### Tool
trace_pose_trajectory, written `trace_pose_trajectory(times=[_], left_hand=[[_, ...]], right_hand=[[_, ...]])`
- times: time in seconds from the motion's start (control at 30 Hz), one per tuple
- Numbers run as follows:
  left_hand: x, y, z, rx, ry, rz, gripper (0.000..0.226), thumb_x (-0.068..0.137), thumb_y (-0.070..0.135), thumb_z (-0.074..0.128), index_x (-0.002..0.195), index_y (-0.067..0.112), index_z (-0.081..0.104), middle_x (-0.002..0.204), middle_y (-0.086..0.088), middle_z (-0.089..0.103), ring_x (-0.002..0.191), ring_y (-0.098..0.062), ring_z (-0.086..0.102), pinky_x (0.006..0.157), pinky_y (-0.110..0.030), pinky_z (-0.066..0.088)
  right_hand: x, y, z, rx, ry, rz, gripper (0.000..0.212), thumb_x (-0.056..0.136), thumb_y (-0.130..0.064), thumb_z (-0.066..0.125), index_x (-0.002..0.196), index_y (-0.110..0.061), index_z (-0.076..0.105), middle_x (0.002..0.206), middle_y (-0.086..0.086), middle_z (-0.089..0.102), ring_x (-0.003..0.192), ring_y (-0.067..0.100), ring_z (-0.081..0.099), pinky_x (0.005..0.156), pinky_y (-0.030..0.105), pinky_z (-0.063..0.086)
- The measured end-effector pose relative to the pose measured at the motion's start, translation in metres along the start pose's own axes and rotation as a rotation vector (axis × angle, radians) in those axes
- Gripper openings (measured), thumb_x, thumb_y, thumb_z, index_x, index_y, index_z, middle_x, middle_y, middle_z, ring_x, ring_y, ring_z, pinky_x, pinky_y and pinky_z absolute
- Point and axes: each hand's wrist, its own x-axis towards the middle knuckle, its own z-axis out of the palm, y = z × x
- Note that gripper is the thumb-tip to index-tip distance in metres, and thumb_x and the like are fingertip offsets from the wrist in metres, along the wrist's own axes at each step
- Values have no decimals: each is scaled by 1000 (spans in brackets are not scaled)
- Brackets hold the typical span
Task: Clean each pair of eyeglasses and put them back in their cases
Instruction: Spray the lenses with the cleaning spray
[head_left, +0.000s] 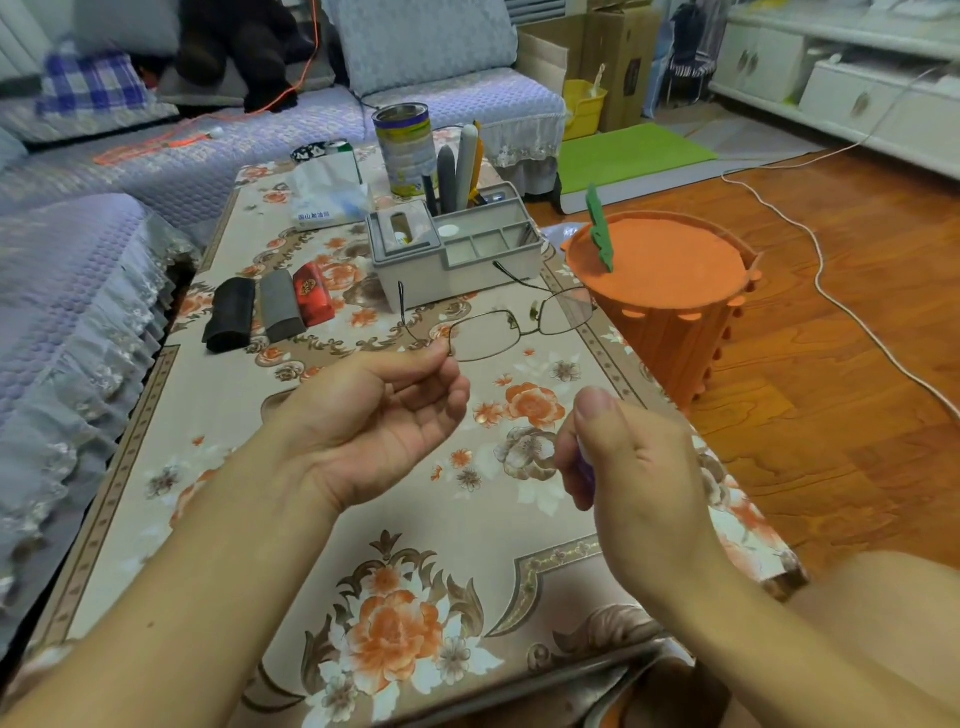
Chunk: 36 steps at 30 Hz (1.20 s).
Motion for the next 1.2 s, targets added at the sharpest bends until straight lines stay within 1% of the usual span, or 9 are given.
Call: trace_pose_trajectory(times=[0.07,0.17,0.27,0.4,0.6,0.73,0.9,1.1,1.2], left_hand=[[1,0,1,-4,8,1,8,77,2,69,73,0,75,74,-9,63,71,-19,64,60,-26,60],[1,-1,2,6,18,11,7,75,2,69,71,1,75,73,-9,64,70,-19,65,61,-26,60],[1,-2,2,22,22,23,10,75,2,69,68,1,76,73,-9,64,70,-19,65,62,-26,60],[0,0,0,14,16,28,8,74,2,69,73,1,77,74,-9,64,72,-19,65,62,-26,60],[-2,1,-2,10,-2,29,9,76,3,69,75,1,78,74,-8,64,72,-18,64,62,-25,60],[-3,1,0,36,-13,24,10,77,4,68,73,1,77,74,-8,63,71,-19,65,63,-25,60],[-5,0,0,37,-11,28,8,78,3,68,82,1,74,74,-9,63,71,-19,65,62,-26,60],[-5,0,-5,32,-20,29,6,78,4,68,80,2,73,74,-8,62,72,-19,64,62,-25,60],[-5,0,-15,46,-14,61,7,78,4,68,73,3,73,73,-9,63,70,-19,65,63,-25,60]], right_hand=[[0,0,-1,-9,2,-15,59,95,-57,35,60,-14,57,55,3,52,52,15,50,52,42,41],[-1,-1,-3,-8,12,-29,61,95,-54,34,59,-10,58,54,5,53,50,12,49,49,32,37],[0,-1,-6,40,23,0,60,94,-55,35,58,-13,58,52,0,53,49,9,50,52,24,36],[7,1,-15,41,87,76,66,91,-65,34,60,-12,58,49,1,52,47,8,47,53,30,34],[20,3,-32,42,213,179,75,85,-70,34,59,-3,56,47,4,51,42,11,44,49,28,32],[20,3,-33,27,203,172,72,89,-64,34,58,-4,57,46,5,52,43,11,46,45,29,34],[19,3,-32,54,172,129,59,92,-51,35,60,-6,58,46,4,49,44,13,44,53,29,31],[22,6,-26,41,174,166,72,88,-68,33,60,-6,57,49,5,53,47,13,49,49,31,37],[26,10,-24,124,176,231,70,90,-68,37,69,-5,59,57,2,56,54,13,53,50,24,43]])
